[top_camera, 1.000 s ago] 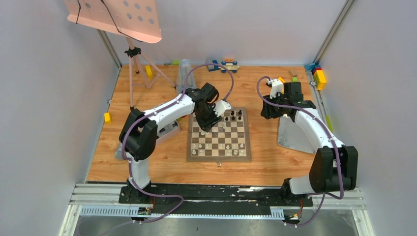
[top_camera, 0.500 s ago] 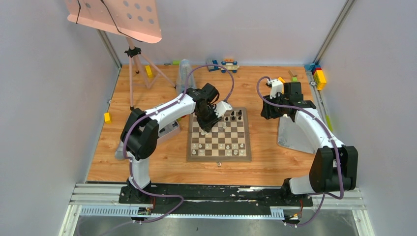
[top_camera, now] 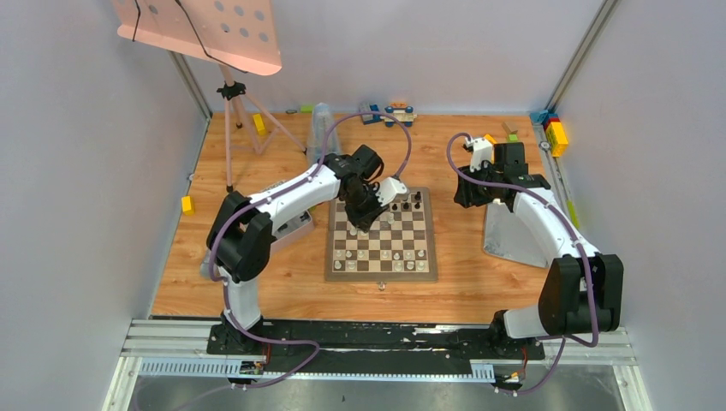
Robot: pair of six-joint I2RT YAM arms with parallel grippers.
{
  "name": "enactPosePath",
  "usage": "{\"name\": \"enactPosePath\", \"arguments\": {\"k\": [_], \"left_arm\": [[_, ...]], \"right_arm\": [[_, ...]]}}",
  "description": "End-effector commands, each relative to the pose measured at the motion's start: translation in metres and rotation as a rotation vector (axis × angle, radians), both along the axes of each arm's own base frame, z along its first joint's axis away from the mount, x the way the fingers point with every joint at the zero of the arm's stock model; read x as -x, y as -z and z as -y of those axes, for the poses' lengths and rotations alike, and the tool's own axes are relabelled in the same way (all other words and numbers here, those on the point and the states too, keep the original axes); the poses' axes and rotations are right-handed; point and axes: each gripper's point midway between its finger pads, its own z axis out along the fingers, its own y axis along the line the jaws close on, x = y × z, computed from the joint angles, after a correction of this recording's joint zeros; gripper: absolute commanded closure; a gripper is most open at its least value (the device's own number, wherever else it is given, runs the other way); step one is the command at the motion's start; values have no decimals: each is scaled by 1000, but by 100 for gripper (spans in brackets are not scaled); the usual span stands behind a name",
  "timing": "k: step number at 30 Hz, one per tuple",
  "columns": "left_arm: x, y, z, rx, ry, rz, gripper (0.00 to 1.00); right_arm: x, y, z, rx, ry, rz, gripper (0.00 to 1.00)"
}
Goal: Set up the chess pieces on the board
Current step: Pick up the chess piece from the chessboard, then place the chess piece on the chessboard.
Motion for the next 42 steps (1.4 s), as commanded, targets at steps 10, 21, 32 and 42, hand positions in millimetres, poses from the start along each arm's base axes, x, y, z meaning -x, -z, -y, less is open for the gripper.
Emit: {"name": "enactPosePath", "arguments": {"k": [10, 21, 32, 42], "left_arm": [[84, -31, 28, 67, 269, 4, 87], [102, -8, 30, 32, 315, -42, 87], [96, -1, 40, 37, 316, -41, 87], [90, -3, 46, 52, 308, -22, 87]], "right_arm": [[-10, -17, -1, 1, -14, 52, 64], [-10, -16, -4, -6, -20, 46, 64], [-10, -15, -3, -3, -22, 43, 64], [-9, -14, -3, -3, -24, 40, 64]]}}
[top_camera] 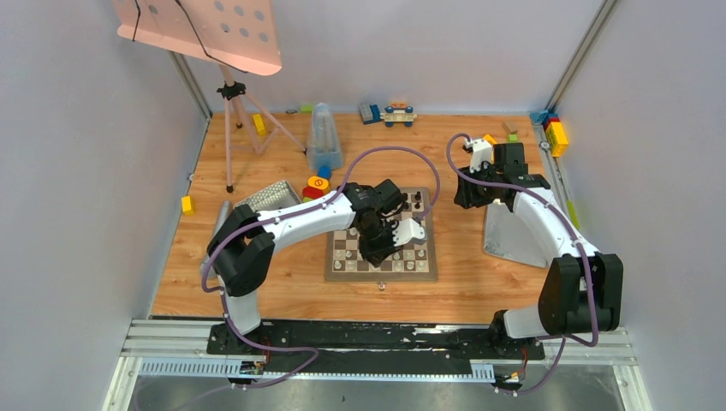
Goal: Set up the chess pieces on the board
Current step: Place the chess piece on the chessboard, then pick up the chess piece from the chessboard.
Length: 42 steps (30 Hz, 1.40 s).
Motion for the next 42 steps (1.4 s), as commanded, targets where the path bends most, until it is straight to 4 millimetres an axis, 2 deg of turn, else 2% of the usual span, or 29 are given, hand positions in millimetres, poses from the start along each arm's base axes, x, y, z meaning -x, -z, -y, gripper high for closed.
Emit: {"name": "enactPosePath", "arguments": {"k": [1, 9, 16, 21, 25, 28, 33, 34, 37, 42], "left_arm": [[-7, -9, 16, 55, 17, 22, 87], [-3, -4, 13, 37, 19, 3, 84], [-14, -6, 11, 25, -14, 48, 62], [-37, -23, 13, 67, -83, 95, 49], [-68, -43, 15, 131, -166, 140, 38], [-90, -51, 24, 157, -210, 186, 34], [-119, -52, 38, 160, -252, 242, 32], [-121, -46, 40, 149, -252, 235, 32], [-132, -42, 50, 151, -254, 241, 32], [-141, -31, 55, 121, -256, 240, 32]], "right_arm": [[-12, -16, -4, -7, -21, 52, 64], [-11, -16, -4, -7, -21, 51, 64], [-11, -17, -4, -10, -21, 52, 64], [-11, -18, -4, -13, -22, 55, 64], [-11, -18, -5, -13, -23, 54, 64], [-12, -17, -5, -12, -24, 51, 64], [-11, -18, -5, -12, -24, 53, 64], [-11, -18, -5, -12, -23, 55, 64], [-11, -19, -4, -11, -23, 56, 64], [-11, -17, -4, -6, -27, 54, 64]]}}
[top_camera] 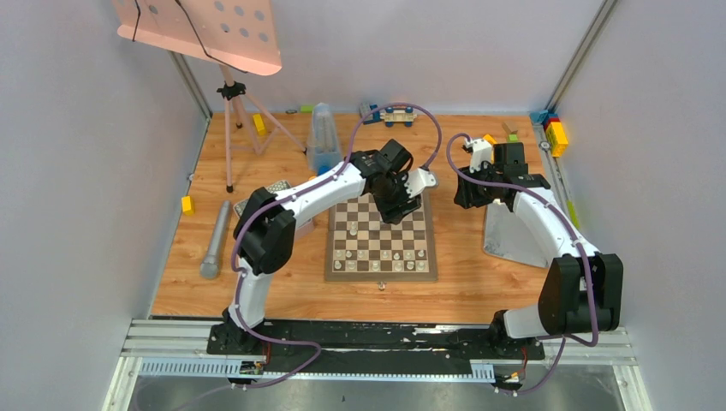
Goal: Set up the chess pieces on the board
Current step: Pick up the chess piece from the chessboard.
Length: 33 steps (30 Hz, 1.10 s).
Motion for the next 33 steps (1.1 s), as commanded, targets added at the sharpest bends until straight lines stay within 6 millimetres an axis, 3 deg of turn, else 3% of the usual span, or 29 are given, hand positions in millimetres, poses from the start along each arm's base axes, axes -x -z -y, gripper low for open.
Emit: {"name": "enactPosePath", "arguments": {"k": [1, 9, 22, 27, 33], "left_arm": [[-9, -1, 10, 4, -14, 13, 32], [-11, 14, 10, -28, -6, -3, 41], [-6, 22, 12, -26, 7, -33, 68], [-4, 18, 12, -15, 13, -38, 79], [14, -5, 4, 21, 47, -48, 82]], "right_arm": [[-11, -16, -3, -4, -25, 53, 64], [-11, -15, -3, 0, -27, 51, 64], [-11, -15, -3, 0, -27, 49, 64], [-11, -15, -3, -1, -28, 50, 64], [-11, -14, -3, 0, -28, 47, 64]]}}
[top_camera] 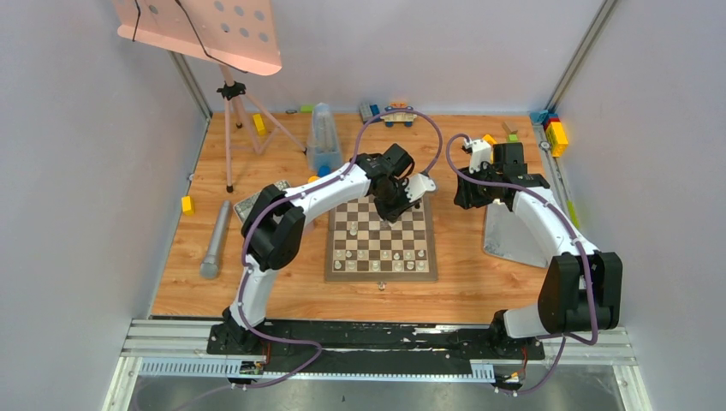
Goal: Set up the chess pieces on the board
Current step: Pick up the chess piece from the chessboard, then place the chess piece on the chessboard.
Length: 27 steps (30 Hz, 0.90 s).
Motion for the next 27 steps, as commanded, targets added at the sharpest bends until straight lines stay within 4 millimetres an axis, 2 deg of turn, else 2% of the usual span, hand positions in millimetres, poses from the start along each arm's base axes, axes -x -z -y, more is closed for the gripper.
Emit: {"name": "enactPosePath", "arguments": {"k": [1, 2, 3, 4, 5, 7, 11, 13, 21, 27], "left_arm": [[20, -44, -2, 80, 48, 10, 83], [27, -44, -5, 81, 60, -7, 83], [32, -54, -7, 95, 69, 4, 83], [41, -52, -10, 90, 83, -9, 83], [45, -61, -12, 104, 95, 4, 84], [61, -66, -15, 110, 126, 1, 84], [96, -65, -16, 101, 198, -13, 84], [106, -60, -17, 89, 216, -24, 84], [124, -35, -19, 53, 243, -65, 84], [126, -20, -18, 31, 248, -80, 84]], "right_arm": [[-11, -17, -4, -5, -22, 54, 64], [-11, -17, -4, -5, -23, 53, 64], [-11, -17, -3, -5, -22, 54, 64], [-11, -17, -3, -4, -21, 53, 64], [-11, -16, -3, -3, -21, 52, 64], [-11, -16, -3, -4, -22, 50, 64], [-11, -14, -4, -7, -22, 44, 64], [-11, -14, -4, -8, -21, 42, 64], [-10, -15, -4, -9, -23, 41, 64], [-10, -15, -4, -8, -25, 41, 64]]}}
